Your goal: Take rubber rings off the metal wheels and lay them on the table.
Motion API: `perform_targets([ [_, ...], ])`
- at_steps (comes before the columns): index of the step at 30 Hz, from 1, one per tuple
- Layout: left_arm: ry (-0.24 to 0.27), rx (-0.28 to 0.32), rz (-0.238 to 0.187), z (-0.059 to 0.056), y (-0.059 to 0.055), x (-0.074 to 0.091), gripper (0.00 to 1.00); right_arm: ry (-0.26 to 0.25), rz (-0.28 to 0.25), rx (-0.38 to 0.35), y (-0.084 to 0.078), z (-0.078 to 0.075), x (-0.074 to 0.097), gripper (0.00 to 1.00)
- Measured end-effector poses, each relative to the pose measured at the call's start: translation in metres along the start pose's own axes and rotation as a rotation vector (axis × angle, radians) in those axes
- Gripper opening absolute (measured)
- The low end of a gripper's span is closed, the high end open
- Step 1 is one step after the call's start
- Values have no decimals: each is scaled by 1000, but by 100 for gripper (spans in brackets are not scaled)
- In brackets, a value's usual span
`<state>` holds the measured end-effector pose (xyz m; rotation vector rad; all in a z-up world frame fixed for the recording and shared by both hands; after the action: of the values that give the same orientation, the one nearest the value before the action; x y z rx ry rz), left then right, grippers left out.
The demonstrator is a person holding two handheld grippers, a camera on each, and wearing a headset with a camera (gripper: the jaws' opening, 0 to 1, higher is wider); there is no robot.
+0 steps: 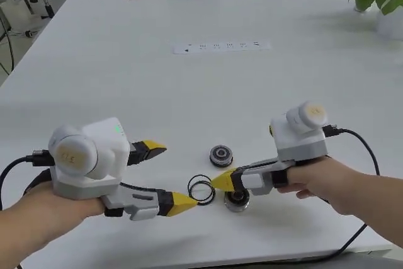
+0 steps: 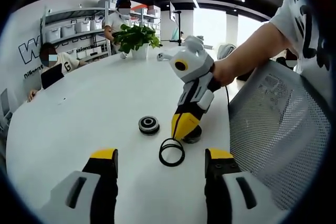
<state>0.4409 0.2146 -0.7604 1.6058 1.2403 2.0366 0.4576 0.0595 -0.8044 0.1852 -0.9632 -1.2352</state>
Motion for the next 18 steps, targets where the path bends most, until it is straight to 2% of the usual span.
perform_targets([
  [4,-1,1,3,-1,0,-1,65,-2,5,17,0,0,-1,0],
  [11,-3,0,7,-1,0,-1,64,-28,56,67,-2,1,-4,0],
  [18,-3,0,18,-1,-2,-1,64,-45,53,84,0,0,-3,0],
])
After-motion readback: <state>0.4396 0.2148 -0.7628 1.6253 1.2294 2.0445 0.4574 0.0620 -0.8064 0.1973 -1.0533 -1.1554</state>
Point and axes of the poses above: the centre of the closed fingertips' face, and the gripper's own axes: x roughly backward along the fingers, z roughly to its left, y roughly out of its top, the point moved 7 cm from there along x, roughly backward along the fingers, and after that the axes turned 9 degrees about z, right-handed, at the moved point
